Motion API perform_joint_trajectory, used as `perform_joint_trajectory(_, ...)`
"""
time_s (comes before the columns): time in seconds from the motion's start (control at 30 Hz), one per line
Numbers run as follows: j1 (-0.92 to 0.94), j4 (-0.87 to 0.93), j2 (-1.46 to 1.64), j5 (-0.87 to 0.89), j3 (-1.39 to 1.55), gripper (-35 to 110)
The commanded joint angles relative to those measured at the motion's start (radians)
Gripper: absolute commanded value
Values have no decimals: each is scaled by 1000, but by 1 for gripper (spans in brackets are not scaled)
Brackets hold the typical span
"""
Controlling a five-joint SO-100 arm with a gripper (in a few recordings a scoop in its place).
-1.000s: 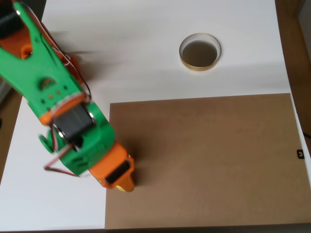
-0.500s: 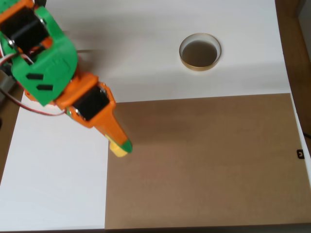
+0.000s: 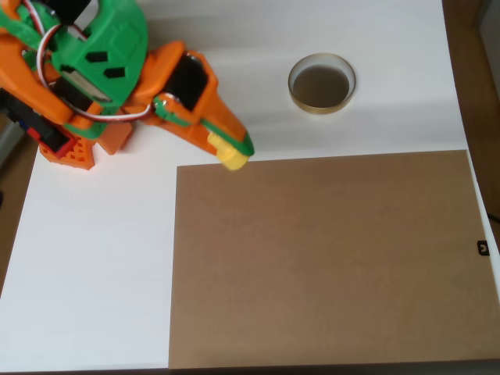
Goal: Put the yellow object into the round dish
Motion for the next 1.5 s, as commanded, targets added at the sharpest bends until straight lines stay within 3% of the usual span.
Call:
perform_joint_trajectory(0.0,-89,17,3,-21,-37,0)
perform_joint_trajectory(0.53,-414,12,-364,12,-255,0)
perform_joint_trajectory(1.47,-618,83,-785,-20,-555,0)
